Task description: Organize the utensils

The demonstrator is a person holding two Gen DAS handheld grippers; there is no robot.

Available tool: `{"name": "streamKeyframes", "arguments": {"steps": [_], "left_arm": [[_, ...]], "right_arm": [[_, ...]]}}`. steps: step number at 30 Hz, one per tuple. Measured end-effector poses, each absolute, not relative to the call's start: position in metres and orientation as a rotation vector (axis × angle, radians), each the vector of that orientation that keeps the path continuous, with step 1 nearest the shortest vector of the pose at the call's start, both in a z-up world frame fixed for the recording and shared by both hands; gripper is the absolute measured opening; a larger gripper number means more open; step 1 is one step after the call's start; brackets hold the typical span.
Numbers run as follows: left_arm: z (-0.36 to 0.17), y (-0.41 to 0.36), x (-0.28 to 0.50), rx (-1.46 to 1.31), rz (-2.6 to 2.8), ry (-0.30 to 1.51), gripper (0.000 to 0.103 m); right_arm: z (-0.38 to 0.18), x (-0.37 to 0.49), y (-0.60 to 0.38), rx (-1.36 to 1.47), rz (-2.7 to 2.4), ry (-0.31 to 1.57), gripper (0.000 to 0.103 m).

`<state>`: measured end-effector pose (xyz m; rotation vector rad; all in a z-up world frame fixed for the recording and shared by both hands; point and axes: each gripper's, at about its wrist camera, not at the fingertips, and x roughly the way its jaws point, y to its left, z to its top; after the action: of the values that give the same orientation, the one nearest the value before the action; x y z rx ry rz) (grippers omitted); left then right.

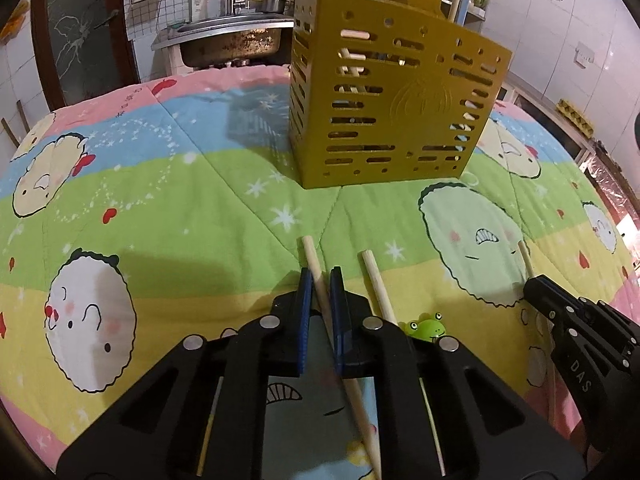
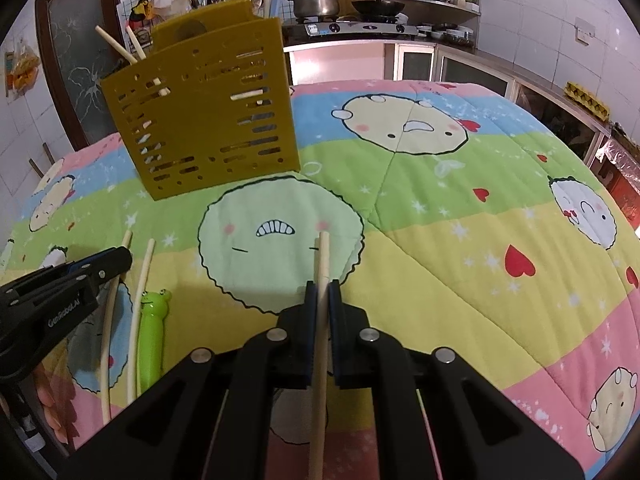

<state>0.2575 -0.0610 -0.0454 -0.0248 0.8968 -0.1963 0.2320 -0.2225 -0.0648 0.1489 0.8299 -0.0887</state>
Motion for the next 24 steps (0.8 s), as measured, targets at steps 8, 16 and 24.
{"name": "streamKeyframes", "arguments": {"steps": [8, 16, 24], "left_arm": [[-0.014, -0.052, 0.236, -0.024, -0.198, 0.784, 0.005], [0.023, -0.037, 0.199, -0.039, -0.211, 0.621, 0.006], [0.040, -0.030, 0.170, -0.017, -0.205, 0.504, 0.005]], "right_arm": [[-0.042, 0.221, -0.228, 0.190, -0.068, 0.741, 0.006], [-0.013, 0.202, -0.233, 0.220, -0.045, 0.629, 0.006], [0.004, 0.181, -0.231, 0.211, -0.037, 0.548, 0.006]]}}
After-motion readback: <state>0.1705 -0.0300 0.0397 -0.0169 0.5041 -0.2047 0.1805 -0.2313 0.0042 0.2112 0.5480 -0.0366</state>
